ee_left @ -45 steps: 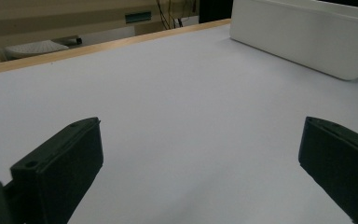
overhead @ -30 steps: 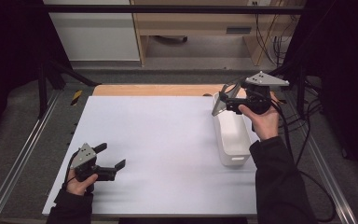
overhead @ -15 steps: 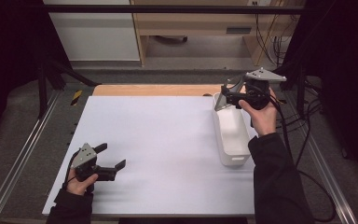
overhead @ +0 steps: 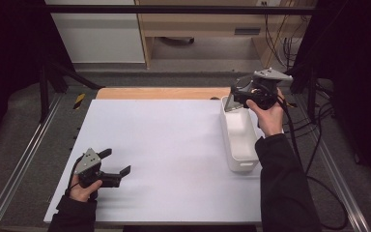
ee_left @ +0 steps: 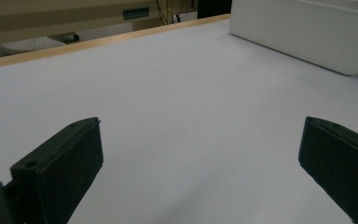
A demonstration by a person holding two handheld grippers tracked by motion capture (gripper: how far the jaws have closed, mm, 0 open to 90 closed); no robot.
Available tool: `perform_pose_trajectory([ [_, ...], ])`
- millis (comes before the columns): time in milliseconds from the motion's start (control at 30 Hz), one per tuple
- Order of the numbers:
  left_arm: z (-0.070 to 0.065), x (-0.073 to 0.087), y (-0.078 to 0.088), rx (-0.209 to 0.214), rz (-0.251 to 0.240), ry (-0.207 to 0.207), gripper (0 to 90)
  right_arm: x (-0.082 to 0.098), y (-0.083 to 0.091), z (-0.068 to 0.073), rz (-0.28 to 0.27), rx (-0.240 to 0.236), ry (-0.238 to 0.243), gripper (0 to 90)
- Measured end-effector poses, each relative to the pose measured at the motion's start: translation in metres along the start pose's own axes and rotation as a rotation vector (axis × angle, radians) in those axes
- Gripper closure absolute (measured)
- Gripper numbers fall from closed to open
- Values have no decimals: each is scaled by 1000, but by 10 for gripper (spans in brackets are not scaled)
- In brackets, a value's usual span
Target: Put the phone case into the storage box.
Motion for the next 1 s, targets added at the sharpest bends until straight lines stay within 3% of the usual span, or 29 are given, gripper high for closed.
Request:
perform_pose_trajectory([
  [467, -1, 1, -1, 7, 5, -4, 0, 10, -30, -11, 36, 90, -27, 115],
  [1000, -1, 1, -2, 11, 7, -8, 0, 24, -58, -20, 83, 146, -45, 115],
])
Point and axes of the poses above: each handheld gripper's, and its own axes: y roughly backward along the jaws, x roughly out of its underside, z roughly to its left, the point moved 7 cm from there along -y, roughly forward along the jaws, and after that the axes turned 3 degrees about -y, right-handed, at the moved point
